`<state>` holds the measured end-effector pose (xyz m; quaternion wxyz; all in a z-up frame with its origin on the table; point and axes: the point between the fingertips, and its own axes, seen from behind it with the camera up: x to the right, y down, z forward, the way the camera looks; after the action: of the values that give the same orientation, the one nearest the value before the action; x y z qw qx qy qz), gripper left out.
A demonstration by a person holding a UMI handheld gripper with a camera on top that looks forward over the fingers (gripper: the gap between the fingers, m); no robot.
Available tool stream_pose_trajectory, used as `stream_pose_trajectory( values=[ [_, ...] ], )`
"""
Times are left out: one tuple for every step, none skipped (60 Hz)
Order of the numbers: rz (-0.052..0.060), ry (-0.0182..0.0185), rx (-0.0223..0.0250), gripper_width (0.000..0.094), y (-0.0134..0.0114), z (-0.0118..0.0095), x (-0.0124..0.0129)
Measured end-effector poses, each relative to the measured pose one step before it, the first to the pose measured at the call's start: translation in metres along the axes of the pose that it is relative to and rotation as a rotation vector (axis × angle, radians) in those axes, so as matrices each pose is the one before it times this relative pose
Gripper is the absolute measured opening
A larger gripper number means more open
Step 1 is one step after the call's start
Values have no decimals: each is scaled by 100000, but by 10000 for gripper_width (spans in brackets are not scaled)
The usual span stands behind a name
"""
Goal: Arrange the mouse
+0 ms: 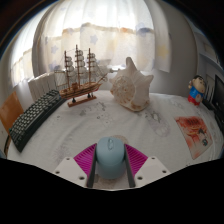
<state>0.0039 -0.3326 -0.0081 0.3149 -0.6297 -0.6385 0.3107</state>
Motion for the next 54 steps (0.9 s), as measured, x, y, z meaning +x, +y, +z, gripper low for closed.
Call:
stream_pose_trajectory(
  values=[
    [-461, 285, 47, 458, -30, -18, 2],
    [-437, 231, -157, 452, -17, 8, 8],
    [-226, 91, -202, 445, -31, -19, -12],
    [-70, -90, -158, 434, -80, -23, -20],
    [215, -310, -144, 428, -87, -58, -11],
    [501, -514, 84, 422, -189, -91, -15],
    [405, -802, 151, 414, -186, -150, 0],
    [84, -688, -109, 410, -251, -141, -2],
    [-267, -639, -213, 408, -309, -221, 66],
    [-277, -474, -24, 407, -436, -304, 160],
    [-66, -244, 334, 407, -548, -372, 253],
    [58, -139, 491, 406, -645, -436, 314],
    [128, -295, 569, 405, -718, -498, 311],
    [252, -588, 736, 406, -785, -532, 320],
    [344, -427, 798, 405, -775, -568, 291],
    [349, -621, 791, 405, -876, -555, 444],
    [443, -383, 930, 405, -918, -540, 588],
    [530, -152, 1102, 405, -989, -543, 734],
    [333, 6, 988, 404, -937, -497, 805],
    [-115, 40, 772, 405, -906, -478, 878],
    [-532, 109, 566, 405, -820, -423, 947],
    [-734, 383, 521, 405, -819, -392, 1074],
    [-588, 907, 666, 405, -798, -353, 1275],
    [-442, 1181, 621, 405, -868, -275, 1447],
    [-635, 1676, 652, 404, -602, -173, 1308],
    [-931, 1451, 447, 404, -512, -155, 1458],
    [-959, 1272, 287, 404, -373, -78, 1429],
    [-733, 1181, 274, 404, -282, -3, 1439],
    [-392, 1200, 420, 404, -244, 64, 1440],
    [-80, 1212, 451, 404, -128, 150, 1475],
    [57, 1274, 124, 404, 45, 219, 1481],
    [14, 1264, -201, 404, 179, 283, 1449],
    [-40, 1128, -467, 403, 299, 355, 1409],
    [116, 934, -408, 405, 344, 413, 1319],
    [288, 263, -50, 404, 352, 339, 1603],
    [548, 286, -417, 404, 254, 535, 1188],
    [499, 582, 31, 403, 444, 557, 1134],
    [310, 687, -102, 404, 532, 571, 1146],
    [179, 769, -410, 404, 638, 600, 1157],
    [136, 912, -562, 405, 671, 626, 1131],
    [61, 1100, -615, 405, 703, 651, 1141],
    [-78, 1734, -537, 405, 829, 585, 1002],
    [-34, 762, -1318, 404, 791, 769, 1286],
    [107, 1313, -1462, 405, 942, 734, 949],
    [350, 831, -1667, 404, 910, 695, 715],
    [485, 62, -1579, 404, 825, 676, 486],
    [318, -447, -1295, 404, 744, 600, 301],
    [81, -751, -1014, 404, 676, 551, 224],
    [-68, -724, -1019, 404, 631, 465, 218],
    [-101, -531, -1105, 405, 627, 461, 228],
    [-117, -380, -1243, 405, 615, 382, 226],
    [-8, -391, -1118, 407, 500, 298, 186],
    [301, -618, -754, 408, 364, 217, 88],
    [846, 163, 24, 409, 339, 243, -289]
  ],
)
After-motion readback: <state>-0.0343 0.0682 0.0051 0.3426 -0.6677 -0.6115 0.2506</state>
